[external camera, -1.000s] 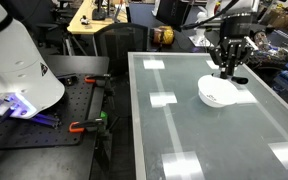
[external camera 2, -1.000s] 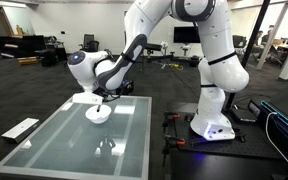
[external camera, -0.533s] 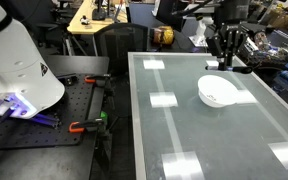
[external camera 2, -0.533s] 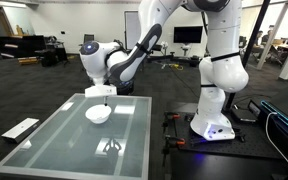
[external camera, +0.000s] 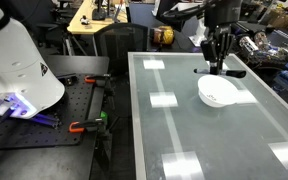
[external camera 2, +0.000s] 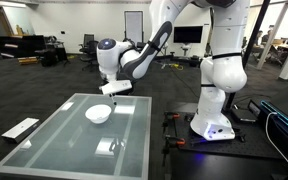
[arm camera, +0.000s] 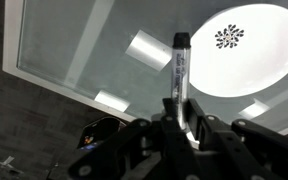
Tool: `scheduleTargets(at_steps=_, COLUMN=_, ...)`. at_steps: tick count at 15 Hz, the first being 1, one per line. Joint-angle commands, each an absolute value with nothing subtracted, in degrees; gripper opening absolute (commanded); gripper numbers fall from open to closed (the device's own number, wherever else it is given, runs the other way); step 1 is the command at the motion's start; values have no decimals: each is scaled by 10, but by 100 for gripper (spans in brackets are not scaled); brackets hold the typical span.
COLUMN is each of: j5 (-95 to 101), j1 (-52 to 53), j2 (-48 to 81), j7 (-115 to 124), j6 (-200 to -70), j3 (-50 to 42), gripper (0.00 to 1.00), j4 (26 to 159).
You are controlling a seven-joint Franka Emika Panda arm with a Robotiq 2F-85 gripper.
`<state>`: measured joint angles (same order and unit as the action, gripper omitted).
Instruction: Take the marker from the bowl and put it on the table
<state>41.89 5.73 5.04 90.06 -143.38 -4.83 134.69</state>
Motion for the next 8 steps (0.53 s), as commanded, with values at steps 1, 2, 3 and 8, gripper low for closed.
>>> scheduleTargets(at_steps=1, j5=418, j1=39, j2=46, j7=884, j6=-1447, j3=-36, gripper=19, j4=1356)
scheduleTargets(at_steps=2, j5=418, j1=36, j2=42, j7=875, j6=-1454, j3=-36, gripper=19, j4=1363)
scheduleTargets(at_steps=3, j5=418, j1=34, j2=39, j7=870, j6=-1456, j3=-36, gripper=19, j4=1367)
scheduleTargets(at_steps=8, j5=433, j1=9, j2=35, j7=836, j6=-1500, j3=-54, gripper=5, j4=1375)
